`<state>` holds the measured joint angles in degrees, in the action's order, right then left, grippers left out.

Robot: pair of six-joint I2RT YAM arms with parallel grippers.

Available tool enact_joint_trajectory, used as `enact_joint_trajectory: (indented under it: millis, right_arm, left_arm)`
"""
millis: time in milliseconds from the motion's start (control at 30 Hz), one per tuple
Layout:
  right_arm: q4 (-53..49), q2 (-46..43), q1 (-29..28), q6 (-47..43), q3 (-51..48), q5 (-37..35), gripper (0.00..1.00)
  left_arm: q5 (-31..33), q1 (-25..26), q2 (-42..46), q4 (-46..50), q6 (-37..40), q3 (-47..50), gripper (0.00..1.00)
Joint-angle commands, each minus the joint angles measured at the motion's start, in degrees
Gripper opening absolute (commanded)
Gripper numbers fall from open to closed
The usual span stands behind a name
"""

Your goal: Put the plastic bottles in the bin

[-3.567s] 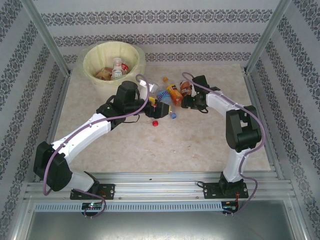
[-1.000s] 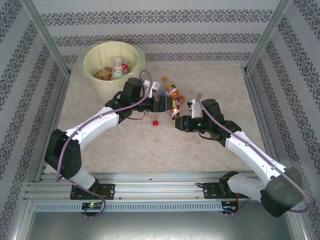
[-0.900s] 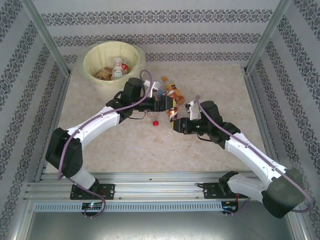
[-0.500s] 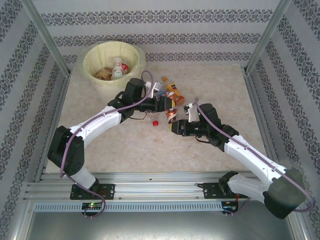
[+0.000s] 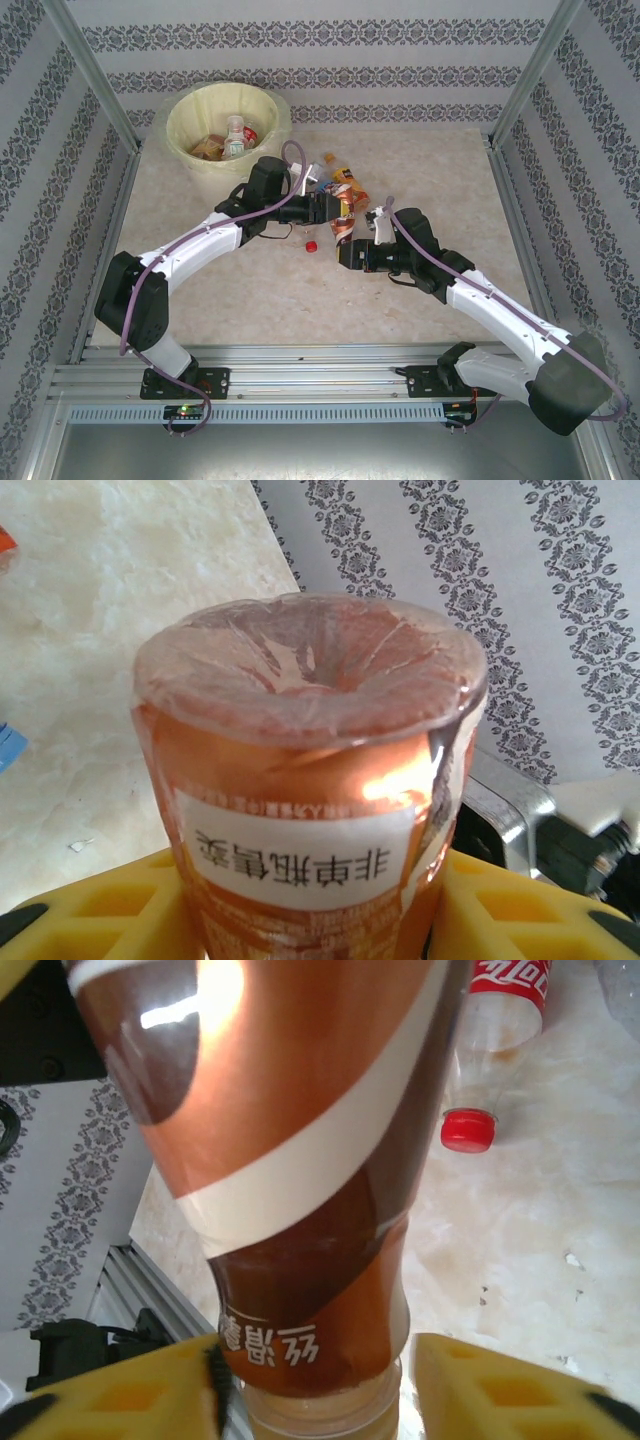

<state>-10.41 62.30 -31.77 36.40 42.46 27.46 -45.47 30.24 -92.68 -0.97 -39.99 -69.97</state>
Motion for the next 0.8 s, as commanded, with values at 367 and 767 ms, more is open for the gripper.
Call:
enact_joint_trajectory:
  millis: [367, 767]
  right_arm:
    - [-9.8, -17.5, -0.8, -2.8, -1.7, -7.2, 0.90]
    - [-22.0, -28.2, -0.5, -10.1, 9.4, -13.6, 0.94]
  left_arm:
    - [0.1, -1.1, 4.4, 0.5, 6.0, -1.3, 0.51]
    - [20.5, -2.5, 9.6, 26.8, 22.4, -17.2, 0.51]
